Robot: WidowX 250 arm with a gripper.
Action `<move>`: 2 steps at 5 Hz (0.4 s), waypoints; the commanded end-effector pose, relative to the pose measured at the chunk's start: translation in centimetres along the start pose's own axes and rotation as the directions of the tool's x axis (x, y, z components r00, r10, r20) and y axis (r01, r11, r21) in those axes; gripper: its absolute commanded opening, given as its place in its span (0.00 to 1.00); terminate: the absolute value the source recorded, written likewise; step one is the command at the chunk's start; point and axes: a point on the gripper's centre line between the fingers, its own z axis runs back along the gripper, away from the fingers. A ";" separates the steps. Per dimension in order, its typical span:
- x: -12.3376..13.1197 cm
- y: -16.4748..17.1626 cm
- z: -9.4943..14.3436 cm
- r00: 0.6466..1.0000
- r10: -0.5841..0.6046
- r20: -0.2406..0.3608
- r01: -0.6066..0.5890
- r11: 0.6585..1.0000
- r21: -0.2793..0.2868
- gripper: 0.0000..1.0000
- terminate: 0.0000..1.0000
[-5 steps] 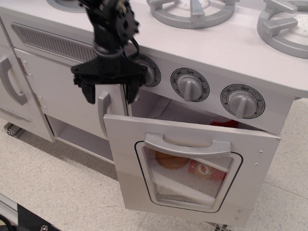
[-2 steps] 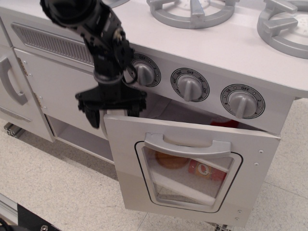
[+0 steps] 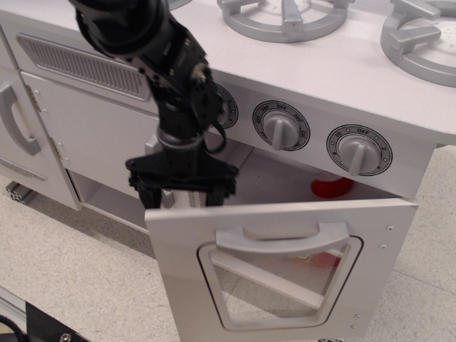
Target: Open oven
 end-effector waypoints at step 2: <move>-3.1 -4.4 1.5 0.996 -0.005 -0.085 -0.005 0.993 -0.114 1.00 0.00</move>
